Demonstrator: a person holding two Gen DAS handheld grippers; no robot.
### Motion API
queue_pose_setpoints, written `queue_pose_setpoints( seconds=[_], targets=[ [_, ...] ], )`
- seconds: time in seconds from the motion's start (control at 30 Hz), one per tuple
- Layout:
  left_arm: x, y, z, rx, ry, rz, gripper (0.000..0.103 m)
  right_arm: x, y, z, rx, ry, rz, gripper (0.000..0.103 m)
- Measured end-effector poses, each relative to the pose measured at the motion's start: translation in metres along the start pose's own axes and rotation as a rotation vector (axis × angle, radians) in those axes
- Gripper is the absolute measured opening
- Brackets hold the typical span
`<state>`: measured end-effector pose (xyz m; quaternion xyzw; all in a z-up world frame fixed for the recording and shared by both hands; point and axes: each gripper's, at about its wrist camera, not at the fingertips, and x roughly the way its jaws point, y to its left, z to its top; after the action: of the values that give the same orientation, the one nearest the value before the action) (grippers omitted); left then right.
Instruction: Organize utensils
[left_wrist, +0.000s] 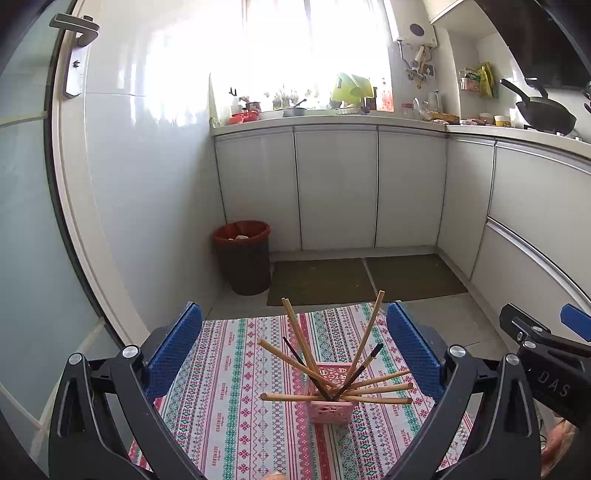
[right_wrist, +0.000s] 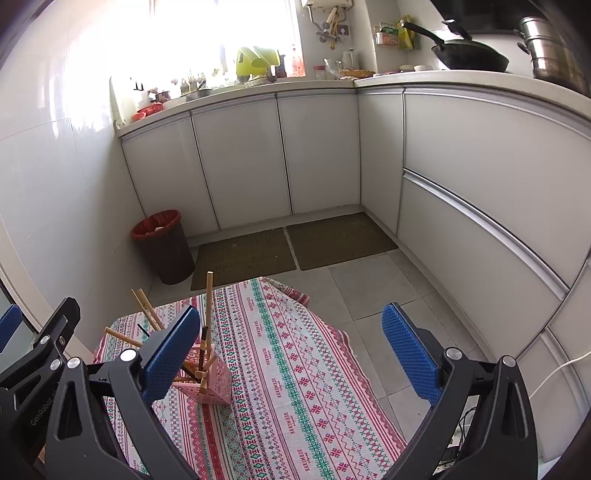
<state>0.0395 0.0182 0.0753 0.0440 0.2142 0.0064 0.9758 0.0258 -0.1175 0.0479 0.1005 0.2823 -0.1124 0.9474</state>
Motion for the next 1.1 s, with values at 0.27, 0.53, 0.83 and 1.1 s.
queue_pose_setpoints(
  seconds=[0.27,0.53,0.83,1.1],
  targets=[
    [0.001,0.000,-0.002,0.001,0.002,0.000,0.096,0.002,0.000,-0.003,-0.002,0.009,0.001,0.096],
    [0.003,0.001,-0.003,0.002,0.004,0.003,0.096,0.005,0.000,-0.005,-0.006,0.017,0.002,0.096],
    [0.007,0.002,-0.005,-0.004,0.010,-0.006,0.096,0.008,0.001,-0.004,-0.011,0.030,0.006,0.096],
    [0.015,0.004,-0.008,-0.019,0.050,-0.028,0.096,0.010,0.002,-0.006,-0.014,0.043,0.008,0.096]
  ],
)
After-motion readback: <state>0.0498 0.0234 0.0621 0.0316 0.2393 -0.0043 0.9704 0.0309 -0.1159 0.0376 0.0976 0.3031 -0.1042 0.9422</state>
